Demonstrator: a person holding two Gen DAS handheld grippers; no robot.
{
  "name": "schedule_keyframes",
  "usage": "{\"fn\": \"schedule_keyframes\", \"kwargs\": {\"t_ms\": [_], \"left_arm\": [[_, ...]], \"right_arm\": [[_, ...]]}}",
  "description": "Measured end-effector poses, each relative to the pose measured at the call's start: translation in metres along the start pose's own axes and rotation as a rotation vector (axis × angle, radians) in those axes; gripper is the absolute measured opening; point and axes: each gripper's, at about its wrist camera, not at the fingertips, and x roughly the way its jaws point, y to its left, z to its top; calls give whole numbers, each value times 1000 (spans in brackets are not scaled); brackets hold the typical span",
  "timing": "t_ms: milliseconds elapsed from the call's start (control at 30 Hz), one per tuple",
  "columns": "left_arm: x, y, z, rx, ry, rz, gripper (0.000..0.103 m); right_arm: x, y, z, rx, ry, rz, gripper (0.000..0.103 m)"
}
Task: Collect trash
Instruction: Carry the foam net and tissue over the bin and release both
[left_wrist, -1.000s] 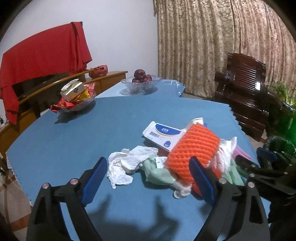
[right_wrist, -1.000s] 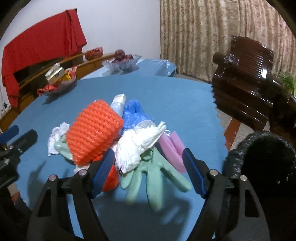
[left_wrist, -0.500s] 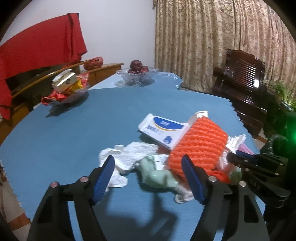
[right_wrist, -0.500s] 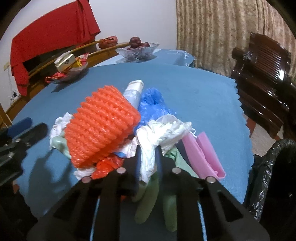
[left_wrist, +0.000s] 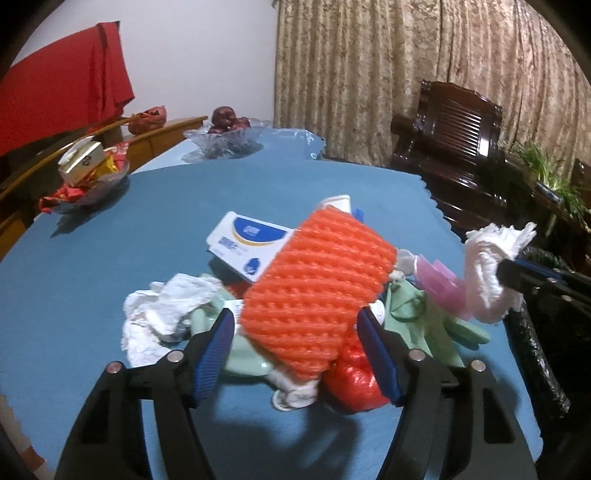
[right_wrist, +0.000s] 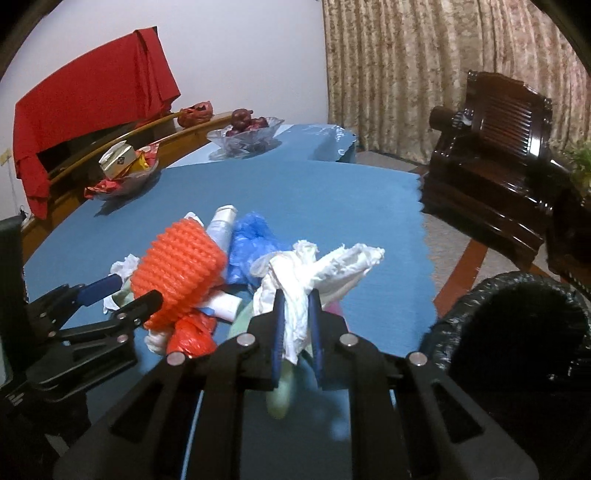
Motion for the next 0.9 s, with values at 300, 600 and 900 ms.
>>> {"fn": "schedule_keyframes", "kwargs": {"t_ms": [300, 600, 900], "left_arm": [[-4, -14, 0, 34, -9, -7, 15], [-41, -25, 12, 32, -72, -49, 11], [-64, -91, 22, 105, -88, -214, 11]], "right_arm": [[-15, -37, 33, 12, 19, -7, 13], [17, -37, 26, 23, -54, -32, 13], [-12, -78, 31, 80, -83, -160, 13]]}}
